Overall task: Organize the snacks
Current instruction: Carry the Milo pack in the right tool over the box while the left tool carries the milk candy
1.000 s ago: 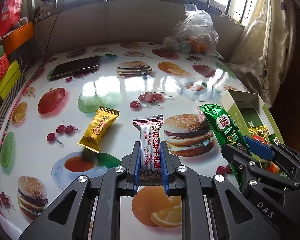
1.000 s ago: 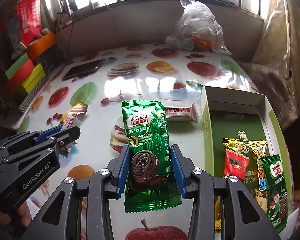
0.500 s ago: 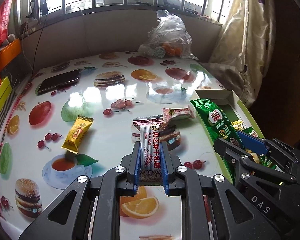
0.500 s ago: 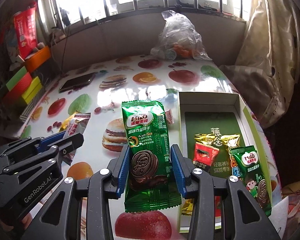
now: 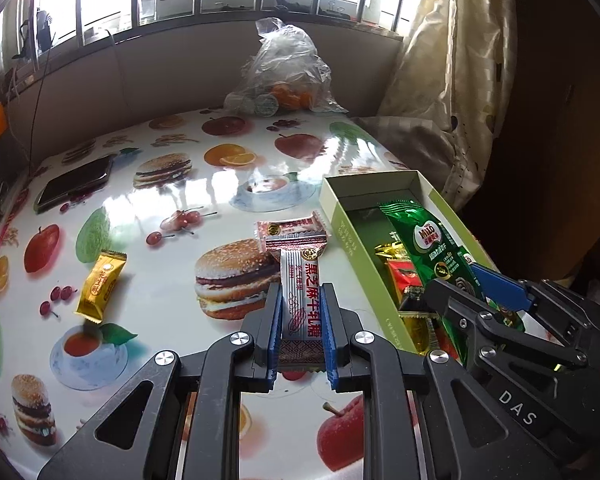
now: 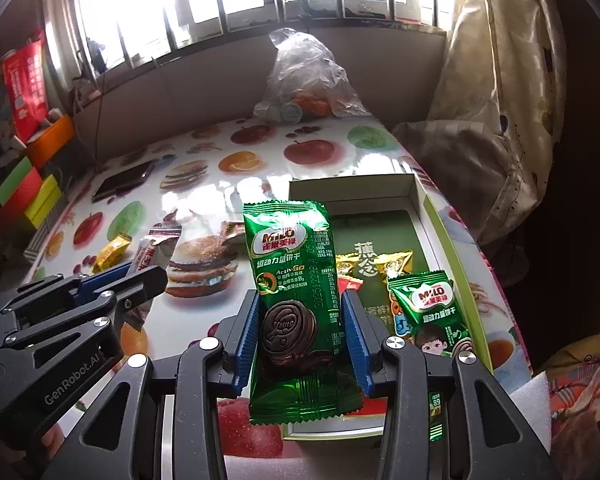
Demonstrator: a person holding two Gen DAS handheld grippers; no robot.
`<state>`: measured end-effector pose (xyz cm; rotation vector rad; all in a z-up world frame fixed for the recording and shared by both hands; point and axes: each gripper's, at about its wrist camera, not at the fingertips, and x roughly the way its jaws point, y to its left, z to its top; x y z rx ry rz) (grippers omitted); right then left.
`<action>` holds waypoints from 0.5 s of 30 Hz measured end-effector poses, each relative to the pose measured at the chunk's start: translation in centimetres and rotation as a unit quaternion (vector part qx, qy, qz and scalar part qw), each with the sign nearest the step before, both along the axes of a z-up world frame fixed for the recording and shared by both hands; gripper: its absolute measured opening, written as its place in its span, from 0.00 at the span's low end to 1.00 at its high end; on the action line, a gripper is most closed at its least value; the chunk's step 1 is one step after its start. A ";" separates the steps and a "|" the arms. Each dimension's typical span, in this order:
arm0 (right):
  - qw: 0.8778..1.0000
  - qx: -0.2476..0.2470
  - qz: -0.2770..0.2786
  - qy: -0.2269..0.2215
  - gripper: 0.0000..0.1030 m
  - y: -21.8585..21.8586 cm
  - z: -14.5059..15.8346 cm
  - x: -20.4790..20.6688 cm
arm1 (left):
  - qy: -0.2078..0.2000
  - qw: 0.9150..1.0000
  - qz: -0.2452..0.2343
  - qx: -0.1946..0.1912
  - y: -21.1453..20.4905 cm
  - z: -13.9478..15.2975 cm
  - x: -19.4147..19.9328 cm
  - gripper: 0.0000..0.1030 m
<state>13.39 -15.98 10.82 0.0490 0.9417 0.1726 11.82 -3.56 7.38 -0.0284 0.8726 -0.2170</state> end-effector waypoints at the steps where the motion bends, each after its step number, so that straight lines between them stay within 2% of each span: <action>1: 1.000 -0.001 -0.003 0.000 0.38 -0.3 0.0 0.0 | 0.001 1.000 -0.003 -0.002 -0.3 0.0 0.1 0.18; 15: 0.999 -0.005 -0.042 0.010 0.38 -3.9 -0.6 -0.1 | 0.008 0.999 -0.039 -0.013 -3.5 -0.1 1.5 0.18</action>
